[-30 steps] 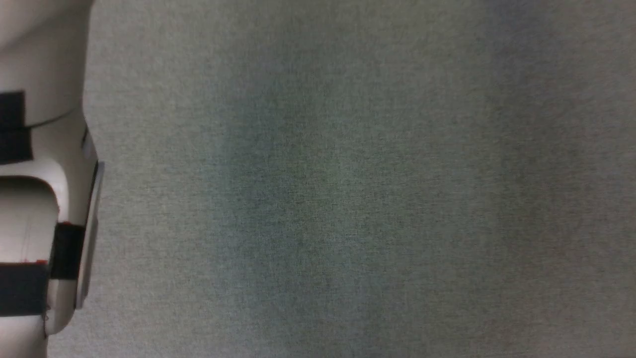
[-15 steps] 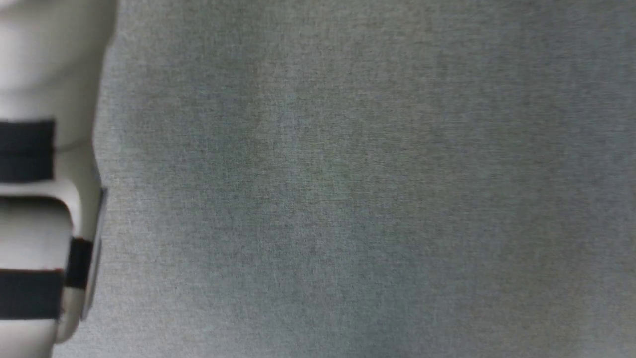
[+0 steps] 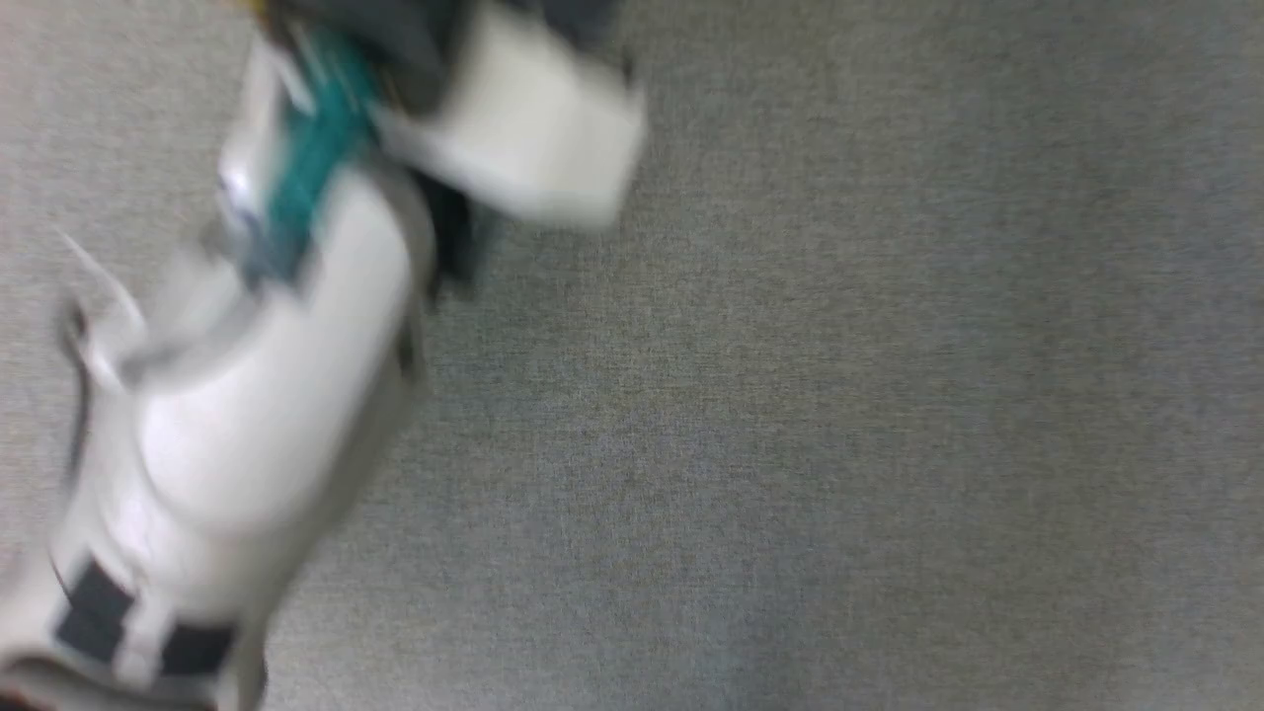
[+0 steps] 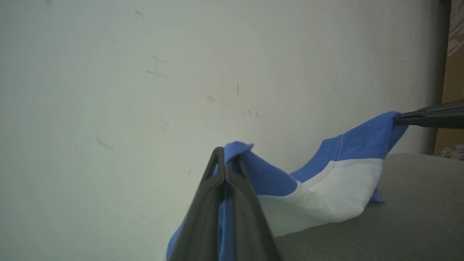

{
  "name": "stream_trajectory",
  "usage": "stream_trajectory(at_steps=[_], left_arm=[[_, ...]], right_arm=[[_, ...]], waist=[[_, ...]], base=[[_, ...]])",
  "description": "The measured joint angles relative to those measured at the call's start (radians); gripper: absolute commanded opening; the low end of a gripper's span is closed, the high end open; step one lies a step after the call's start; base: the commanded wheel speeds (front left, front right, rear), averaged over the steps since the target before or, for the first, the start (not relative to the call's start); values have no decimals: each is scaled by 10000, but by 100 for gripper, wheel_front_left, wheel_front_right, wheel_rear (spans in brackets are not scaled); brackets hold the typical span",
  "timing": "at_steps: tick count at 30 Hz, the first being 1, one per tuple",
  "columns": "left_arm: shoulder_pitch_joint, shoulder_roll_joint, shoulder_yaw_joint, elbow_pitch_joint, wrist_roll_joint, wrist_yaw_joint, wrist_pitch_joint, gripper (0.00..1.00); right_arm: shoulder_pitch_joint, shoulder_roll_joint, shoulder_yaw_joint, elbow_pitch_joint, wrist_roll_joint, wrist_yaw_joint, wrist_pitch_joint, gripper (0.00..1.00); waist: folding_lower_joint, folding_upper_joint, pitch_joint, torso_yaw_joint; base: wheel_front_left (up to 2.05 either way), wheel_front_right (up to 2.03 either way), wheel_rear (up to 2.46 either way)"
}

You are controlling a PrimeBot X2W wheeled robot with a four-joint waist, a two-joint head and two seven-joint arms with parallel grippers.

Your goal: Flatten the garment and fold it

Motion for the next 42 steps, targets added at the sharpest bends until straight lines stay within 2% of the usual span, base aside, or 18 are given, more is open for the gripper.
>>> stream_trajectory(at_steps=[5, 10, 17, 24, 33, 37, 42], left_arm=[[2548, 410, -416, -1381, 94, 723, 295, 0], [4706, 608, -838, -2063, 21, 1313, 263, 0], [7070, 800, -1689, -1871, -690, 1300, 10, 0], [8870, 909, -1927, -1337, -1720, 1361, -261, 0], [10541, 1582, -2084, -1499, -3580, 851, 926, 0], [11210, 1824, -2136, -1883, -4224, 869, 1574, 0], [11866, 2257, -2128, -2637, -4704, 1218, 2366, 0]], right_arm=[[2908, 90, -880, -734, -71, 0, -44, 0], [5137, 773, -1601, -1294, -506, 0, -31, 0], [7548, 1632, -2157, -1588, -1055, 0, 242, 0], [9581, 2385, -2669, -1735, -1221, 0, 654, 0], [12319, 3147, -2899, -2385, -1292, -2, 1952, 0], [13284, 3306, -2871, -2815, -1210, -4, 2658, 0], [14171, 3239, -3032, -3590, -982, -4, 3651, 0]], waist=[[-1, 0, -709, -52], [-1, 0, -1357, -102], [0, 0, -2191, -127], [0, 0, -3077, -72], [0, 0, -4327, 33], [1, 0, -4795, 30], [1, 0, -5195, -22]], base=[[0, 0, 0], [0, 0, 0], [0, 0, 0], [0, 0, 0], [0, 0, 0], [0, 0, 0], [0, 0, 0]])
